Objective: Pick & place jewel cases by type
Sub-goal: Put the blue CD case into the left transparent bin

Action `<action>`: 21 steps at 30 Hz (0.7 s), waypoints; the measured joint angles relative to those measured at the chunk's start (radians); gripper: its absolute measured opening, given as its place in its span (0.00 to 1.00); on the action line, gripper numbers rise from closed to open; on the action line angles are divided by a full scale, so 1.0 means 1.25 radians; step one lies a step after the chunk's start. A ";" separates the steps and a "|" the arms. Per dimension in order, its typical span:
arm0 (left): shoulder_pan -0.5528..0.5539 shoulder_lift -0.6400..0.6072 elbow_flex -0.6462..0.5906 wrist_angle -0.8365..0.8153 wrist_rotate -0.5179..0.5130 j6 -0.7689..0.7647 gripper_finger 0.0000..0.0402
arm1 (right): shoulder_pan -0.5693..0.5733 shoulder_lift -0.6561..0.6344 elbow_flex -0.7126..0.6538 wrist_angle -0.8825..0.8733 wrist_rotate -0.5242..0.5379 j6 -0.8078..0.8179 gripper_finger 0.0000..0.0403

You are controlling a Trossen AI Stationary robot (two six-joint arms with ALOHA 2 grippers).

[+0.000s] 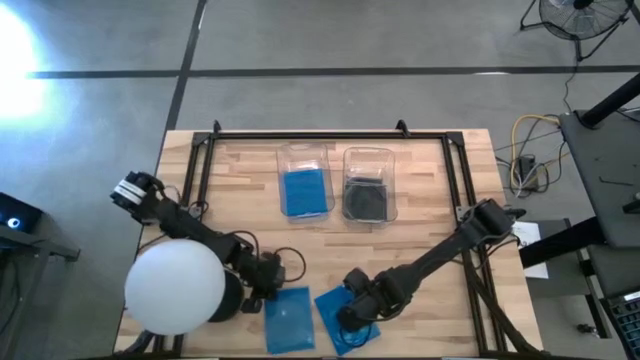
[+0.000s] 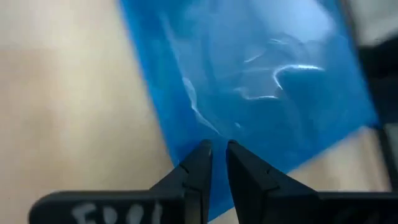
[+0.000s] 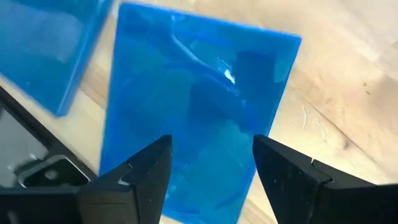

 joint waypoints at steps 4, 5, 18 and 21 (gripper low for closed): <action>0.002 -0.065 -0.002 -0.069 -0.218 -0.070 0.09 | 0.000 -0.016 0.000 0.005 0.061 0.062 0.54; 0.004 -0.090 -0.001 -0.071 -0.283 -0.099 0.09 | -0.004 -0.018 0.000 0.016 0.074 0.075 0.54; 0.093 -0.318 -0.030 -0.387 -0.395 -0.353 0.09 | -0.190 0.065 -0.036 0.266 0.105 0.151 0.54; 0.130 -0.312 -0.102 -0.295 -0.229 -0.359 0.09 | -0.211 0.101 -0.036 0.320 0.029 0.132 0.54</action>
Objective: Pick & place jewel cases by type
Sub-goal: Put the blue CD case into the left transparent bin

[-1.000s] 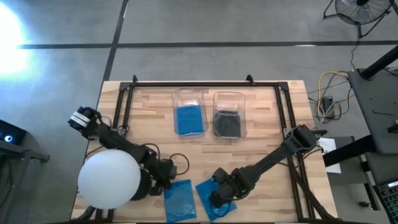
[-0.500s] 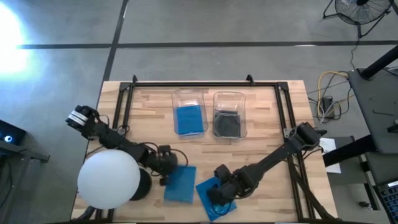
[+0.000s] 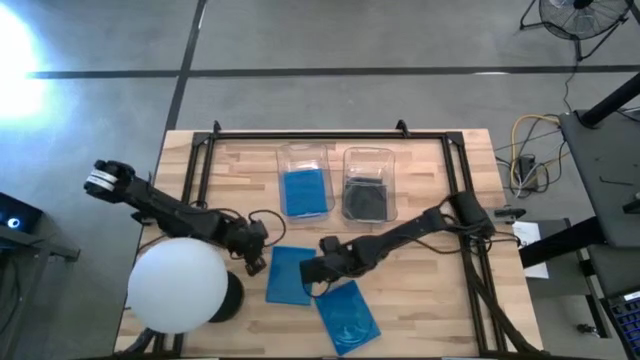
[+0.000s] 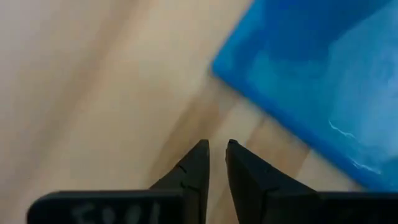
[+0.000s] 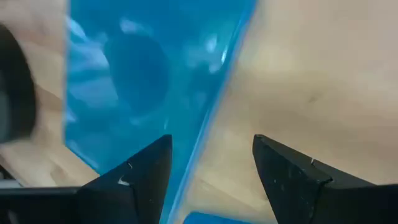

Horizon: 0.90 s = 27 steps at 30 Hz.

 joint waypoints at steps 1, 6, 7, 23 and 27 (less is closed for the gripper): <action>0.011 0.004 -0.024 0.039 0.052 -0.013 0.09 | -0.004 0.016 -0.001 0.021 -0.027 -0.005 0.54; 0.027 0.016 -0.121 0.240 0.159 -0.062 0.09 | -0.005 0.084 0.003 0.150 -0.117 0.032 0.54; 0.027 0.019 -0.131 0.270 0.169 -0.065 0.09 | -0.005 0.100 0.002 0.181 -0.126 0.044 0.54; 0.032 0.063 -0.157 0.311 0.235 0.029 0.09 | -0.079 0.042 0.002 0.176 0.083 -0.064 0.54; 0.036 0.066 -0.158 0.322 0.247 0.035 0.09 | -0.100 0.039 0.010 0.297 0.046 -0.138 0.54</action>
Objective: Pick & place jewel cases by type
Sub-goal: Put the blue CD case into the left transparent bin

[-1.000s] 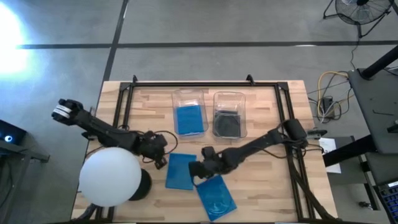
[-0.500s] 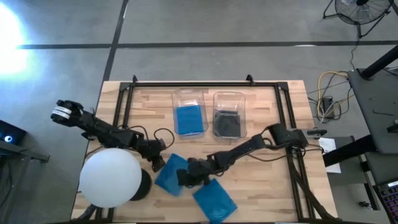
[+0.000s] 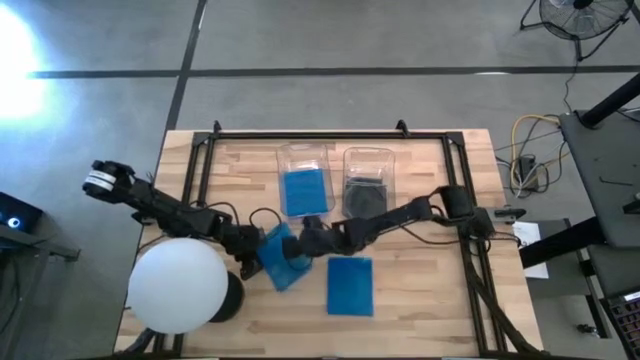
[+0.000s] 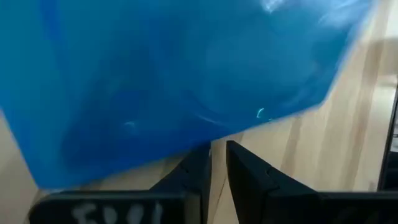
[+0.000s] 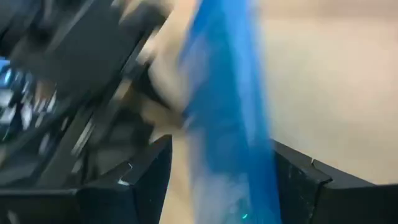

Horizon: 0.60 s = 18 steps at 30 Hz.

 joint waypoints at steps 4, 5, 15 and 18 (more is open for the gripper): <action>0.001 0.000 0.001 0.005 0.000 0.010 0.09 | 0.001 -0.004 -0.001 0.095 -0.089 -0.087 0.54; 0.001 0.000 0.001 0.006 -0.001 0.012 0.09 | 0.000 -0.004 0.000 0.101 -0.099 -0.101 0.54; 0.002 -0.002 0.001 0.051 -0.024 0.019 0.09 | 0.000 0.009 0.009 0.006 -0.147 0.008 0.48; 0.002 -0.009 0.001 0.061 -0.035 0.019 0.09 | 0.000 0.002 0.010 0.015 -0.170 0.003 0.35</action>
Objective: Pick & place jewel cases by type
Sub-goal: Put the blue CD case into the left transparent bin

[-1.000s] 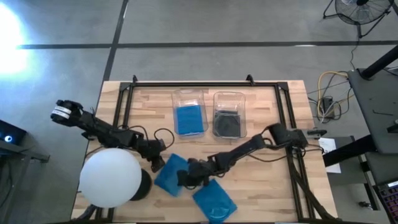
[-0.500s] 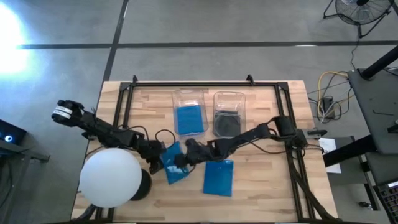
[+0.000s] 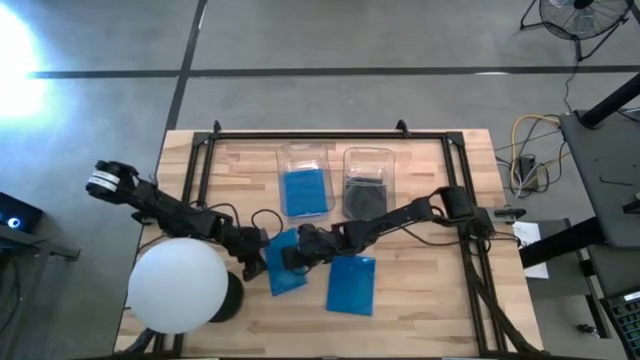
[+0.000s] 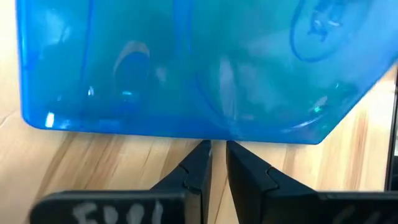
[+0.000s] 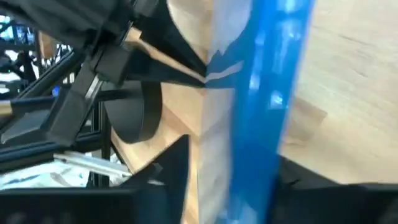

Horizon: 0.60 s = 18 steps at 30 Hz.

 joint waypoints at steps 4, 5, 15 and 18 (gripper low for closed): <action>0.000 -0.031 0.000 0.008 -0.008 -0.006 0.09 | 0.004 -0.023 -0.001 -0.029 -0.022 -0.029 0.13; 0.000 -0.043 -0.001 0.006 -0.017 -0.009 0.09 | 0.005 -0.038 -0.001 -0.052 -0.023 -0.040 0.09; -0.007 -0.211 -0.003 -0.048 -0.157 -0.017 0.09 | -0.032 -0.361 -0.001 -0.414 0.233 -0.131 0.05; -0.003 -0.229 -0.003 -0.034 -0.203 -0.016 0.09 | -0.134 -0.406 -0.012 -0.397 0.198 -0.221 0.07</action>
